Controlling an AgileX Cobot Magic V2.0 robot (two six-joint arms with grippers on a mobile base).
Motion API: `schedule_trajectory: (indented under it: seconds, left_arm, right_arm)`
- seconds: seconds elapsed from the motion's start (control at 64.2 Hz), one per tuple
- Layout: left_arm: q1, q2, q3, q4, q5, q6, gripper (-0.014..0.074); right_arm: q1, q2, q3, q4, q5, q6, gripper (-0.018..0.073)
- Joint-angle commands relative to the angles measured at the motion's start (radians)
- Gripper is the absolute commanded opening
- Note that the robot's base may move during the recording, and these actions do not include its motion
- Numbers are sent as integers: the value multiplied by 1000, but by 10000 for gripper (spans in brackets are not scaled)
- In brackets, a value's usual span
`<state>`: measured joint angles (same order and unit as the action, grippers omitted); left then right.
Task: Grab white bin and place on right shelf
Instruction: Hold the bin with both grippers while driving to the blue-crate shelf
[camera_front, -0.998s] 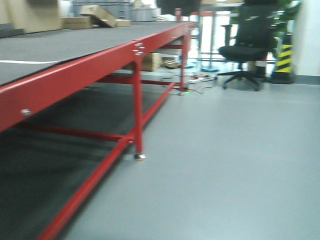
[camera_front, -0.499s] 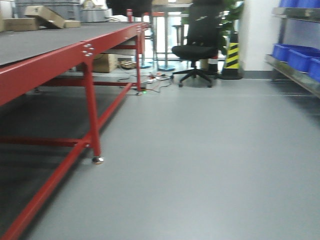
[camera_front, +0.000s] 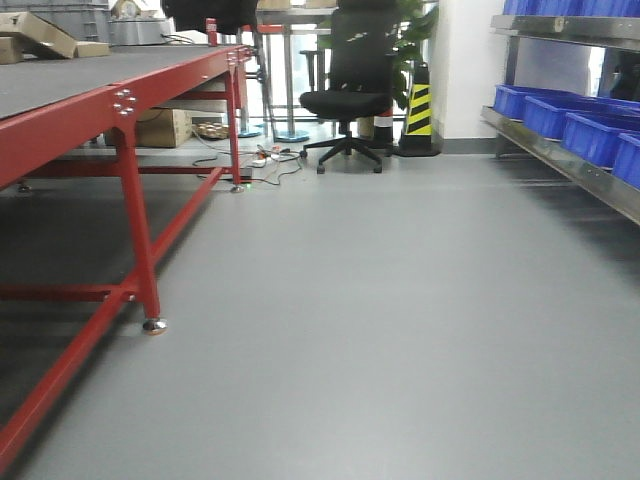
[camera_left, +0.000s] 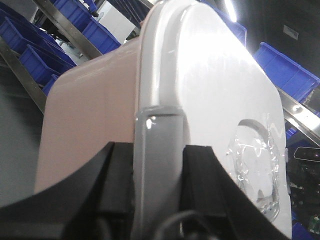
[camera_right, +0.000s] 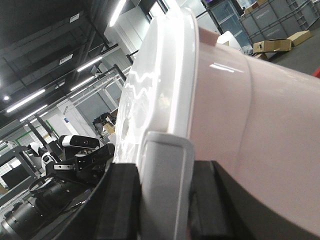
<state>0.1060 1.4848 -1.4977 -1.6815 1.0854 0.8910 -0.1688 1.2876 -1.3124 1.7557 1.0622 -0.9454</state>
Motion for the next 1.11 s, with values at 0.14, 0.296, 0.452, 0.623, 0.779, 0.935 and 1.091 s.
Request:
schedule_trajectory:
  seconds: [0.14, 0.296, 0.452, 0.623, 0.779, 0.935, 1.091]
  left_arm:
    - [-48, -54, -39, -67, 230, 21, -86]
    - [-48, -54, -39, -67, 230, 21, -86]
    - [-48, -54, -39, -67, 230, 21, -86]
    - [-48, -54, -39, -67, 230, 21, -86]
    - [-48, -54, -39, -67, 230, 21, -86]
    - [-48, -54, -39, -67, 230, 21, -86]
    - [-48, -54, -39, -67, 230, 21, -86]
  right_arm:
    - [29, -41, -43, 156, 151, -13, 235]
    - [29, -41, -43, 156, 151, -13, 235]
    - [29, -41, -43, 156, 151, -13, 235]
    - [29, -41, -43, 156, 151, -13, 235]
    - [29, -41, -43, 156, 151, -13, 235]
    - [29, -41, -43, 156, 151, -13, 235]
    - [29, -41, -43, 156, 151, -13, 235]
